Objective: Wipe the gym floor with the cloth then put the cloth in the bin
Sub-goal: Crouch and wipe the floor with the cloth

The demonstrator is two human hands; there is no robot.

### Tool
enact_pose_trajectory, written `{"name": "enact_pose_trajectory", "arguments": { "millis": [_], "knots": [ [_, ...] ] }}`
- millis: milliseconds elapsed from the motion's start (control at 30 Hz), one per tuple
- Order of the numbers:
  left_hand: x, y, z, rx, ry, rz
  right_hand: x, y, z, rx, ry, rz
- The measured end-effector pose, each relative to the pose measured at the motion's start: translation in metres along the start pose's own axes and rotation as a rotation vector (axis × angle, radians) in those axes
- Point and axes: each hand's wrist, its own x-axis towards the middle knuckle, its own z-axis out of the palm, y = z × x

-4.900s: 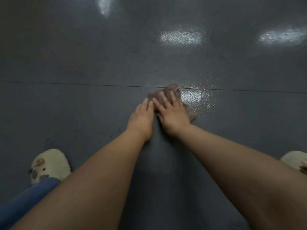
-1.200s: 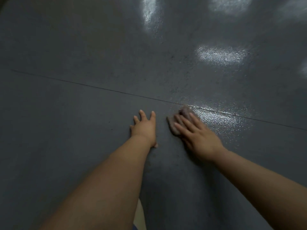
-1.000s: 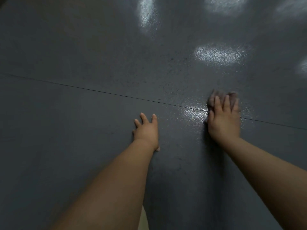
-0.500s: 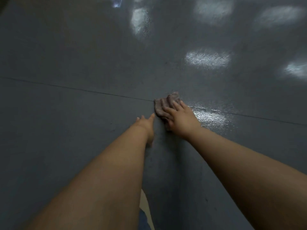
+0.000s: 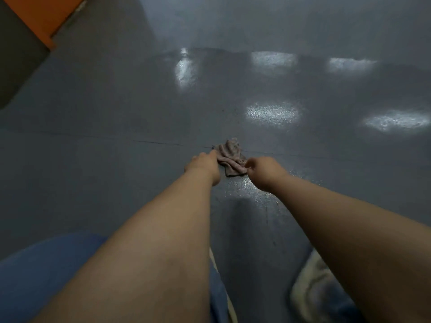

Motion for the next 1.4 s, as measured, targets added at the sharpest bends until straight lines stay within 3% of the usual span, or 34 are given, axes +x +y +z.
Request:
{"name": "enact_pose_trajectory", "arguments": {
  "millis": [233,467,800,867,933,1033,1100,1167,1267,1400],
  "knots": [
    [-0.007,0.041,0.007,0.037,-0.007,0.017,-0.003,0.020,-0.011,0.132,0.031,0.020],
    [0.014,0.025,0.024,-0.036,0.053,-0.022,0.039,0.022,0.025,0.152,0.055,0.071],
    [0.105,0.024,0.069,-0.156,0.021,0.055,0.109,0.032,0.056,0.214,0.049,0.200],
    [0.121,0.025,0.082,-0.224,0.024,0.032,0.123,0.035,0.059,0.189,0.056,0.227],
    [0.132,0.026,0.092,-0.330,0.129,-0.071,0.137,0.040,0.067,0.181,0.089,0.244],
    [0.138,0.029,0.094,-0.613,0.304,-0.322,0.154,0.044,0.078,0.167,0.138,0.298],
    [0.140,0.032,0.092,-0.835,0.313,-0.363,0.160,0.042,0.079,0.092,0.134,0.290],
    [0.142,0.033,0.090,-0.929,0.298,-0.343,0.161,0.038,0.078,-0.013,0.119,0.227],
    [0.146,0.024,0.087,-0.732,0.352,-0.194,0.161,0.033,0.080,-0.108,0.113,0.108],
    [0.148,0.015,0.077,-0.676,0.342,-0.019,0.161,0.029,0.086,0.204,0.192,0.185]
  ]
}}
